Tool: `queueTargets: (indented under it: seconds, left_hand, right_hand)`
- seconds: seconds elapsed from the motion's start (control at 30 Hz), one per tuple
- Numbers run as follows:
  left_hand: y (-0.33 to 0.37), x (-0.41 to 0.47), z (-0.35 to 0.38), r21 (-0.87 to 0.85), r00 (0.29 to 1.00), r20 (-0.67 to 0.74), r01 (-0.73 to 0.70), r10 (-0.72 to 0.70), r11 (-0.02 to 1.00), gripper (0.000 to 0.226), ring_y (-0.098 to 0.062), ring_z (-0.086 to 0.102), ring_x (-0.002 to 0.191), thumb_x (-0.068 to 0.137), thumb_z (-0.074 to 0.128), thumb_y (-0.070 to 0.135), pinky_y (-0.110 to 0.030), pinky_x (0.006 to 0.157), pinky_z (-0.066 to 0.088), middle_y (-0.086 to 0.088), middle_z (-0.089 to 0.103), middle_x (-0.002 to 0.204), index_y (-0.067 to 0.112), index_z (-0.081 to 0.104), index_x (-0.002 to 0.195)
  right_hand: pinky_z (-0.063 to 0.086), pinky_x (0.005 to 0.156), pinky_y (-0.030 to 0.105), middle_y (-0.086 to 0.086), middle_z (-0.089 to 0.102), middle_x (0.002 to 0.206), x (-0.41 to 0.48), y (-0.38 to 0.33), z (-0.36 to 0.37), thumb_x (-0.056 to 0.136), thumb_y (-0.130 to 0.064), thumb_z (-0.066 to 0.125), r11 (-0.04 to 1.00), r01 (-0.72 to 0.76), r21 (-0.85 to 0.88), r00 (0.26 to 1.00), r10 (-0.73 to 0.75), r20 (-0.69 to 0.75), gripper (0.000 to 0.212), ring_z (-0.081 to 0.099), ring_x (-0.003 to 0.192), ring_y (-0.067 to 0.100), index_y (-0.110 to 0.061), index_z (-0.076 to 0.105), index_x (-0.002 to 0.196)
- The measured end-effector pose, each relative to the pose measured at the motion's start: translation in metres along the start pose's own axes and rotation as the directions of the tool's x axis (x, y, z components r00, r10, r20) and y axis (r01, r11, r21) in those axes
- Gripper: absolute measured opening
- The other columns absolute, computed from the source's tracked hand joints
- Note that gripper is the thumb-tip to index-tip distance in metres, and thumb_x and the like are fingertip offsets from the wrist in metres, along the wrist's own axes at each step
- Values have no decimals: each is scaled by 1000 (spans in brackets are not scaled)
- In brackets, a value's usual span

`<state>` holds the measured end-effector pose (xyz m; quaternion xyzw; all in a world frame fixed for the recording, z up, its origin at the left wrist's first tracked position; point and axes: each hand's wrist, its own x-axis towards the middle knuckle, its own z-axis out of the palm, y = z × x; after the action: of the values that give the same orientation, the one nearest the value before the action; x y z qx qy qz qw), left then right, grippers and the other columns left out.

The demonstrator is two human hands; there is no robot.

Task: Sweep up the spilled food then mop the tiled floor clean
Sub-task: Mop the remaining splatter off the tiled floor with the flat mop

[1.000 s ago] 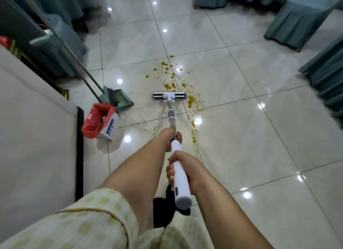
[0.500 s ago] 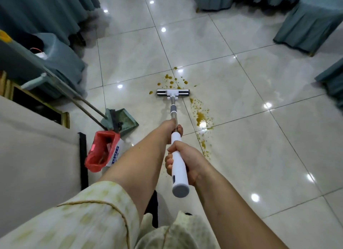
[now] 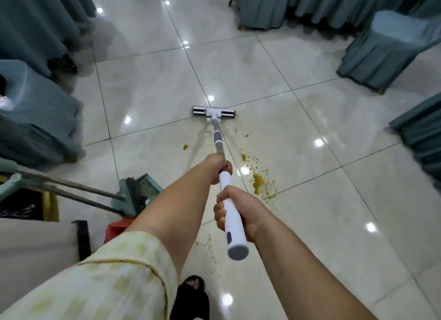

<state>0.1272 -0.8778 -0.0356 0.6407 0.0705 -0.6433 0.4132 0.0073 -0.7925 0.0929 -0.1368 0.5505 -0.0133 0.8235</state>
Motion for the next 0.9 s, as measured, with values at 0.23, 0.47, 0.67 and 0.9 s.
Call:
queueTargets:
  seconds: [0.23, 0.47, 0.67, 0.9]
  left_hand:
    - [20, 58, -11, 83, 998, 8, -55, 55, 995, 27, -16, 35, 46, 99, 30, 24, -22, 48, 31, -5, 42, 58, 8, 40, 79]
    - [-58, 44, -21, 121, 1000, 2, -1, 1, 993, 28, -14, 37, 45, 100, 28, 24, -18, 39, 34, -4, 41, 61, 9, 41, 79]
    - [-134, -20, -25, 141, 999, 46, 21, -27, 990, 36, -12, 36, 44, 101, 34, 36, -14, 38, 34, -3, 42, 61, 10, 40, 78]
    - [-285, -112, -35, 137, 997, 35, 62, -68, 989, 27, -11, 36, 35, 101, 33, 24, -12, 36, 33, -3, 40, 61, 9, 38, 78]
  right_hand:
    - [35, 36, 18, 1, 41, 57, 76, -5, 1, 82, -9, 51, 974, 44, 220, 995, -64, 82, 13, 38, 39, 12, -11, 43, 73]
    - [32, 33, 17, 2, 38, 55, 75, 77, -35, 87, -16, 53, 909, -8, 418, 991, -50, 128, 22, 35, 35, 13, -12, 41, 69]
    - [35, 34, 17, 2, 41, 55, 13, 156, -59, 86, -15, 55, 890, -14, 456, 990, -54, 134, 21, 37, 37, 12, -10, 43, 70]
    - [37, 34, 16, 3, 43, 57, -76, 305, -111, 88, -16, 55, 867, -24, 497, 986, -61, 154, 20, 39, 36, 12, -10, 45, 72]
